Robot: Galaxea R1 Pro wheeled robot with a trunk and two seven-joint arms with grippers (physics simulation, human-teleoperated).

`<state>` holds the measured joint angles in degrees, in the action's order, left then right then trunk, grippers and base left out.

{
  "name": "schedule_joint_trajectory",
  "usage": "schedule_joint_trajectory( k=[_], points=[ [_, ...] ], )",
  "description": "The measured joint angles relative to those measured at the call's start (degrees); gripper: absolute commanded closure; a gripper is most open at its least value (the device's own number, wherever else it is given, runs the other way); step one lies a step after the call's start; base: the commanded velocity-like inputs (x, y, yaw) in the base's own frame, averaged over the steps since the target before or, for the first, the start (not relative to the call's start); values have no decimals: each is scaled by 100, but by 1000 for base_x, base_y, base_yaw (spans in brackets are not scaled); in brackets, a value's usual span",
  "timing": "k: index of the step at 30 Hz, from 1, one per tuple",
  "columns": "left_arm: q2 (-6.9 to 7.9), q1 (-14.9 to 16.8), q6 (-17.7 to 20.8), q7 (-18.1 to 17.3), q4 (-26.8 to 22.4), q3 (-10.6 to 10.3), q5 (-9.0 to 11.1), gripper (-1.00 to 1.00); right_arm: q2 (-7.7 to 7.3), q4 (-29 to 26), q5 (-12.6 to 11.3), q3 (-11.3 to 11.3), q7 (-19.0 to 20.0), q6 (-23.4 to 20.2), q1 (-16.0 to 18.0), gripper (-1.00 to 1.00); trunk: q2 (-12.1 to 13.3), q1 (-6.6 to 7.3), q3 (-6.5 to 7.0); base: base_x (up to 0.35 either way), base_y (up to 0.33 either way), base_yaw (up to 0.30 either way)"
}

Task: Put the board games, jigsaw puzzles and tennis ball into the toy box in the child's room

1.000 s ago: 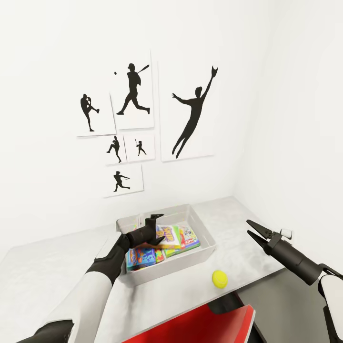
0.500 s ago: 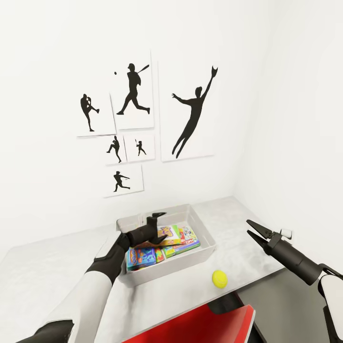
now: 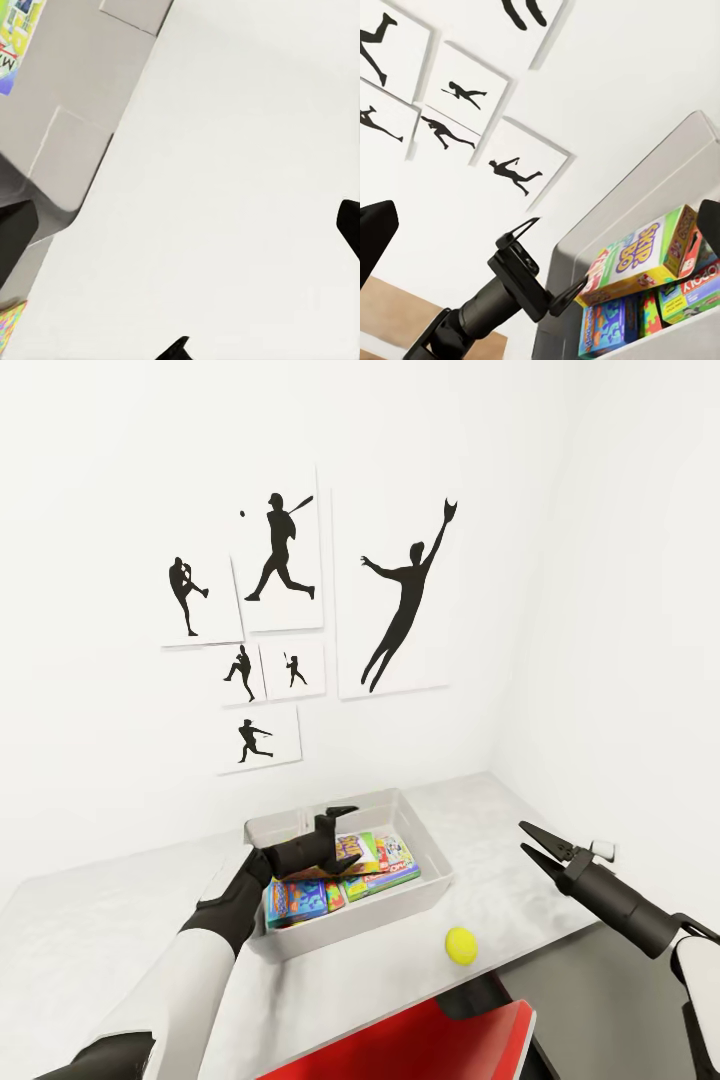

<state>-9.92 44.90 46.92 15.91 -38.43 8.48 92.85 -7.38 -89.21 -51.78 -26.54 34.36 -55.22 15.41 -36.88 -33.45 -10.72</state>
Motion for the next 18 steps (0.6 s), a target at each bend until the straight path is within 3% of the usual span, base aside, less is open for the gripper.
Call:
schedule_joint_trajectory(
  k=[8,14,18],
  points=[
    [0,2,587,-14,-531,-40,23,-100,-31,1,-6,0,0,0,0,-100,0,0,0,0,0,0],
    [0,-9,798,-21,-928,-15,18,-100,-35,1,-5,0,0,0,0,-100,0,0,0,0,0,0],
    [324,-12,1147,-37,-1104,-17,96,-100,-36,0,-6,0,0,0,1,-100,0,0,0,0,0,0]
  ],
)
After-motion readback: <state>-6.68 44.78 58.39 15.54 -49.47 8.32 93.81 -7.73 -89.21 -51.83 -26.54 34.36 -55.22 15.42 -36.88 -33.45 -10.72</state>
